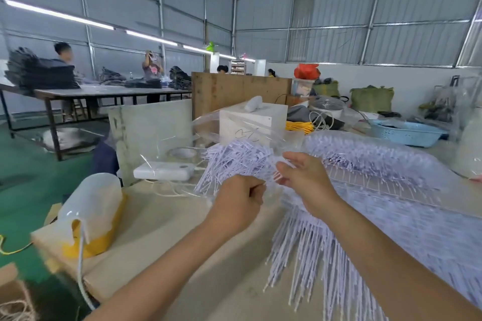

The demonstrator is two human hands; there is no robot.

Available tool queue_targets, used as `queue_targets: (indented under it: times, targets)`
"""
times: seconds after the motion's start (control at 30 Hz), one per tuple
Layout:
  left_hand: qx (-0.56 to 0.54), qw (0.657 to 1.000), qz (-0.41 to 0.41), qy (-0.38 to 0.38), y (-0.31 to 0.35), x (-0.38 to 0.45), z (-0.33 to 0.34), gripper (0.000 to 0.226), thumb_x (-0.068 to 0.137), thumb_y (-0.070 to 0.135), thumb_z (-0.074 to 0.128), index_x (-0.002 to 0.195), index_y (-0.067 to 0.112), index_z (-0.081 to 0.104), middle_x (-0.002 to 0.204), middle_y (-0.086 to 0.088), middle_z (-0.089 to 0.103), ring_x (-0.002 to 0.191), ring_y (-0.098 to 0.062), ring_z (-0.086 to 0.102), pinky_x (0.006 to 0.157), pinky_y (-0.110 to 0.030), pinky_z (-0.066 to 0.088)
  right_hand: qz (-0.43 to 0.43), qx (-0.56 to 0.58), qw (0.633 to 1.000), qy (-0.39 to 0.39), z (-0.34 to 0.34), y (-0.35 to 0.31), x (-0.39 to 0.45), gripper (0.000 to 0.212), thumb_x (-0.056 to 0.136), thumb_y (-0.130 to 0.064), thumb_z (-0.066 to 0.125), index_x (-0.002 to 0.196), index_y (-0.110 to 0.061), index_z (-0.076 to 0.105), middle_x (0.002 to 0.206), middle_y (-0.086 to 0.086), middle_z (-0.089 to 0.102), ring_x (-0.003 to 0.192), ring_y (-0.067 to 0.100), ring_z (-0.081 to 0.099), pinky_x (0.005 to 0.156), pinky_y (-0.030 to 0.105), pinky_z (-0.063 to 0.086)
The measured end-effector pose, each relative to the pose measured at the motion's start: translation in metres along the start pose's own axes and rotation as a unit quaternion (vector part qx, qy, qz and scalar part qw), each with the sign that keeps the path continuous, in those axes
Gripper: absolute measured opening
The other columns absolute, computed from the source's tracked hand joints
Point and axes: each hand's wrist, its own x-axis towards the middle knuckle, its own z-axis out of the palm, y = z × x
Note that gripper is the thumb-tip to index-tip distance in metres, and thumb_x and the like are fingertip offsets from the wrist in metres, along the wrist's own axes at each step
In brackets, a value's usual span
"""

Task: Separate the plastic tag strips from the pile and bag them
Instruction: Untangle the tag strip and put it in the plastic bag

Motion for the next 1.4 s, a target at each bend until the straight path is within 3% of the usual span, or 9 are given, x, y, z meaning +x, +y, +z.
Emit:
queue_targets:
  times: [0.23,0.33,0.43,0.57,0.83,0.93,1.1,1.23,1.4]
  targets:
    - [0.065,0.989,-0.090,0.096,-0.053,0.048,-0.034,0.033,0.079,-0.009,0.041,0.052,0.009,0.034,0.060,-0.014,0.040,0.061,-0.021,0.031,0.054,-0.029,0.022,-0.009,-0.090,0.994,-0.065,0.047,0.004,0.015,0.052,0.087,-0.015,0.062,0.136,-0.022,0.045,0.122,-0.002,0.052,0.108,0.022,0.059,0.092,0.040,0.051]
    - [0.124,0.979,-0.129,0.103,-0.072,0.074,-0.037,0.031,0.079,-0.011,0.040,0.052,0.005,0.044,0.058,-0.017,0.046,0.064,-0.038,0.046,0.056,-0.032,0.034,-0.022,-0.122,0.987,-0.102,0.048,0.014,0.013,0.039,0.087,-0.011,0.061,0.125,-0.018,0.054,0.113,-0.003,0.057,0.099,0.020,0.062,0.088,0.042,0.053]
    - [0.225,0.958,-0.160,0.084,-0.087,0.095,-0.031,0.023,0.085,-0.009,0.041,0.092,-0.008,0.062,0.098,-0.024,0.065,0.096,-0.034,0.061,0.076,-0.033,0.045,-0.039,-0.153,0.979,-0.127,0.043,0.023,0.008,0.024,0.089,-0.009,0.059,0.110,-0.021,0.060,0.103,-0.005,0.059,0.082,0.013,0.066,0.078,0.035,0.056]
    - [0.352,0.920,-0.174,0.014,-0.106,0.112,-0.015,0.024,0.093,0.005,0.041,0.111,0.002,0.056,0.118,-0.014,0.060,0.111,-0.025,0.056,0.093,-0.026,0.039,-0.060,-0.177,0.973,-0.139,0.032,0.033,0.004,0.024,0.090,-0.002,0.052,0.095,-0.023,0.062,0.092,-0.008,0.061,0.064,0.009,0.065,0.054,0.014,0.047]
    - [0.399,0.880,-0.251,-0.053,-0.093,0.108,-0.006,0.036,0.093,0.018,0.044,0.127,0.012,0.050,0.137,-0.015,0.039,0.127,-0.032,0.036,0.102,-0.042,0.034,-0.043,-0.177,0.976,-0.119,0.005,0.034,-0.003,0.024,0.091,-0.003,0.055,0.095,-0.026,0.061,0.098,-0.008,0.061,0.064,0.008,0.067,0.056,0.013,0.047]
    - [0.408,0.893,-0.189,-0.028,-0.055,0.099,-0.010,0.032,0.090,0.016,0.048,0.121,0.008,0.053,0.131,-0.016,0.040,0.123,-0.034,0.037,0.099,-0.043,0.036,-0.034,-0.163,0.980,-0.110,-0.005,0.028,-0.011,0.021,0.091,-0.003,0.054,0.097,-0.022,0.062,0.098,-0.005,0.061,0.064,0.010,0.067,0.053,0.012,0.045]
    - [0.301,0.952,0.041,0.043,0.028,0.075,0.025,0.030,0.089,0.015,0.052,0.116,0.008,0.059,0.118,-0.013,0.050,0.110,-0.032,0.044,0.088,-0.040,0.044,-0.016,-0.159,0.985,-0.070,-0.045,0.023,-0.033,0.015,0.090,-0.001,0.055,0.093,-0.013,0.064,0.092,0.004,0.063,0.055,0.008,0.061,0.048,0.009,0.042]
    - [0.138,0.973,0.166,-0.077,0.085,0.050,0.080,0.026,0.089,0.019,0.054,0.111,0.015,0.067,0.114,-0.008,0.058,0.108,-0.025,0.052,0.090,-0.037,0.045,-0.012,-0.206,0.978,-0.011,-0.112,0.027,-0.061,0.026,0.089,0.002,0.054,0.071,-0.015,0.061,0.077,0.004,0.062,0.051,-0.001,0.059,0.048,0.011,0.044]
    - [0.155,0.931,0.261,-0.205,0.122,0.039,0.149,0.028,0.094,0.016,0.047,0.113,0.016,0.067,0.113,-0.009,0.060,0.110,-0.025,0.051,0.089,-0.036,0.045,0.010,-0.345,0.932,0.112,-0.199,0.031,-0.095,0.027,0.086,0.002,0.054,0.066,-0.012,0.067,0.071,0.003,0.064,0.068,0.015,0.060,0.068,0.029,0.047]
